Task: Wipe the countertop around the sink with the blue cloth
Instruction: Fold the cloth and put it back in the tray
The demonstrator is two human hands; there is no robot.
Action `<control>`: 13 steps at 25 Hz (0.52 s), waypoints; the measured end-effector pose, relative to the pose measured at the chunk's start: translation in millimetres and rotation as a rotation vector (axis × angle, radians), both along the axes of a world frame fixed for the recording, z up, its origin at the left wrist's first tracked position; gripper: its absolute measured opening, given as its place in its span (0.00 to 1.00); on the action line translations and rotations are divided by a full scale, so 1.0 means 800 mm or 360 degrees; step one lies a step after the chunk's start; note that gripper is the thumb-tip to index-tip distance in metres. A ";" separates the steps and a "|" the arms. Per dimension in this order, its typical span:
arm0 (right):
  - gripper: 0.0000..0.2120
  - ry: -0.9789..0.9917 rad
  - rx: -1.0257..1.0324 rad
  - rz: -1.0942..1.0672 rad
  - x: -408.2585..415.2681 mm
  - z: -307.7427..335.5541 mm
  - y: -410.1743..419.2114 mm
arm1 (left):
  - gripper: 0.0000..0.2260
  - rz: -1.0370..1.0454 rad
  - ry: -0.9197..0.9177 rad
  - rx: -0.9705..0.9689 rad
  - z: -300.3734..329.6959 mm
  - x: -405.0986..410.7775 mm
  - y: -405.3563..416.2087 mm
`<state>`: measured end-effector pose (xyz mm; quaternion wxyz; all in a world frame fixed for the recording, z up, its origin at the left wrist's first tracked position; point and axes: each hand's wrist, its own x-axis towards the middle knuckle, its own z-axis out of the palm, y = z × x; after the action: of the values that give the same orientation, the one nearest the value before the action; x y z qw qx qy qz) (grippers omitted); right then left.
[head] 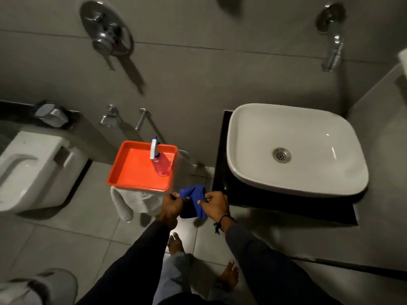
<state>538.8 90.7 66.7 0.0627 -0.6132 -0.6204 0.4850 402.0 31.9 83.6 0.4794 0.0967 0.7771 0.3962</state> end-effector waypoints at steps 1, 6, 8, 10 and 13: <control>0.09 0.0036 0.0014 0.0013 -0.025 0.005 -0.003 | 0.10 0.0024 -0.0033 0.0020 0.008 -0.027 -0.008; 0.10 0.0349 -0.0306 0.0017 -0.133 0.020 0.008 | 0.13 0.0047 -0.0485 0.0025 0.012 -0.163 -0.031; 0.16 0.0424 -0.0564 -0.0043 -0.186 0.016 0.015 | 0.14 0.0102 -0.0710 0.0052 0.006 -0.219 -0.031; 0.19 0.0411 -0.0698 -0.0168 -0.249 0.003 0.015 | 0.14 0.0153 -0.0767 0.0020 -0.012 -0.277 -0.029; 0.16 0.0352 -0.0658 -0.0358 -0.324 -0.030 0.019 | 0.08 0.0207 -0.0606 -0.0061 -0.045 -0.346 -0.011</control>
<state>279.4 106.1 43.0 0.0569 -0.6213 -0.4255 0.6556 125.1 22.8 47.7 0.5929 -0.0394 0.6844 0.4226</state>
